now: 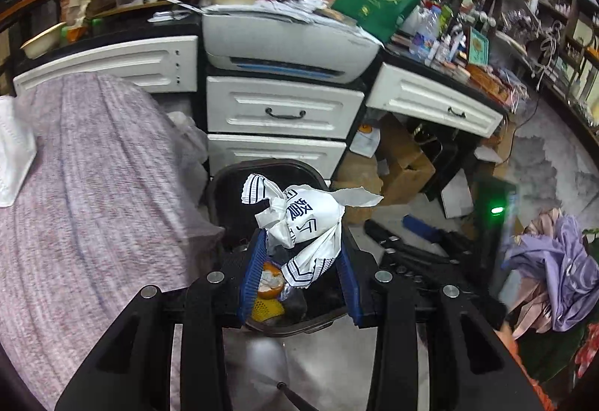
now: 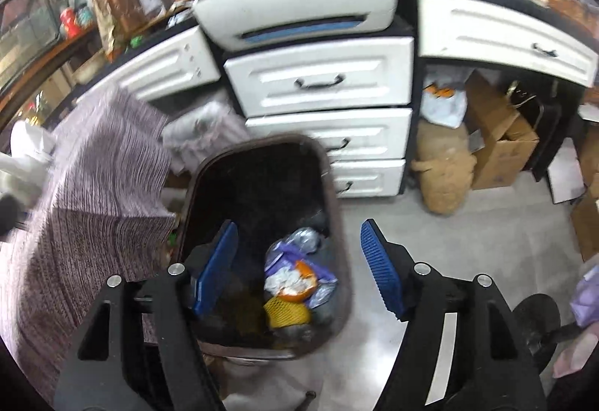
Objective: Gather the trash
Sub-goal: 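Lower the white printed bag into the bin and open the left gripper, then move both grippers back over the table toward the remaining trash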
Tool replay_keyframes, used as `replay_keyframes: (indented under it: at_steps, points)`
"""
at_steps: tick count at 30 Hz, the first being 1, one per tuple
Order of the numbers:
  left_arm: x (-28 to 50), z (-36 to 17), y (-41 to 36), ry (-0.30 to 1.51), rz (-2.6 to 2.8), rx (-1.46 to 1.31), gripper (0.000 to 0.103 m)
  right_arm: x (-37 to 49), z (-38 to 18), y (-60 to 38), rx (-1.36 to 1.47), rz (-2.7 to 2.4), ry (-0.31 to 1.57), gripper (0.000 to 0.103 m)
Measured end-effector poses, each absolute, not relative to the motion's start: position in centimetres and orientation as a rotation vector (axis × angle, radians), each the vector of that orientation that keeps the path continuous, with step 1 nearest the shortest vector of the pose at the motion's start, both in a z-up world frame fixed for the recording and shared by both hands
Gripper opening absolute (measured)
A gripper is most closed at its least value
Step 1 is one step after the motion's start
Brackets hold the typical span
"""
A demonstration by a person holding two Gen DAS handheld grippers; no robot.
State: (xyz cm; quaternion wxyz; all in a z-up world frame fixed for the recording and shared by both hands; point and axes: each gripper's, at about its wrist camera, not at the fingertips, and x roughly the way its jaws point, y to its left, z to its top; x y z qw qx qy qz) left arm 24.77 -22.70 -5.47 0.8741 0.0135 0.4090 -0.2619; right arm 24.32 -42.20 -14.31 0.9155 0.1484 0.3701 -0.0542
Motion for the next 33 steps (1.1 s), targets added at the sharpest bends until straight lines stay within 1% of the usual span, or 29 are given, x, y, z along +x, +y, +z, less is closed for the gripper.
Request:
replay_keyframes:
  at_steps: [9,15,17,18,19,21,22,23,26,30,33]
  points:
    - [26.4,-9.6,-26.7,0.937,-0.542,0.122,0.037,20.2,-12.3,-47.5,0.352,-0.216,0.682,0.071]
    - [27.4,-11.7,-28.3,0.985,-0.552,0.162,0.038,19.0,-11.9,-48.9,0.364,-0.243,0.664,0.071]
    - [27.6,-12.0,-28.5,1.003,-0.561,0.152,0.039,18.8,-11.9,-49.1,0.371,-0.25,0.658,0.071]
    - [27.7,-12.2,-28.5,1.009,-0.565,0.144,0.041,18.8,-11.9,-49.1,0.375,-0.253,0.656,0.071]
    - [27.8,-12.3,-28.7,1.014,-0.567,0.139,0.046,18.7,-11.9,-49.3,0.38,-0.255,0.656,0.071]
    - [28.1,-12.5,-28.9,1.021,-0.577,0.13,0.061,18.7,-11.8,-49.4,0.383,-0.258,0.655,0.071]
    - [28.1,-12.4,-28.9,1.02,-0.578,0.123,0.075,18.7,-11.7,-49.4,0.382,-0.26,0.653,0.071]
    - [28.1,-12.4,-29.0,1.013,-0.578,0.116,0.082,18.7,-11.6,-49.4,0.38,-0.261,0.651,0.071]
    - [28.0,-12.1,-29.2,1.001,-0.594,0.104,0.088,18.7,-11.3,-49.4,0.378,-0.262,0.643,0.071]
    - [27.1,-11.5,-29.5,0.999,-0.624,0.102,0.09,18.4,-10.7,-49.5,0.376,-0.265,0.624,0.071]
    - [26.3,-10.9,-29.3,0.995,-0.647,0.09,0.092,18.5,-10.4,-49.6,0.377,-0.269,0.614,0.075]
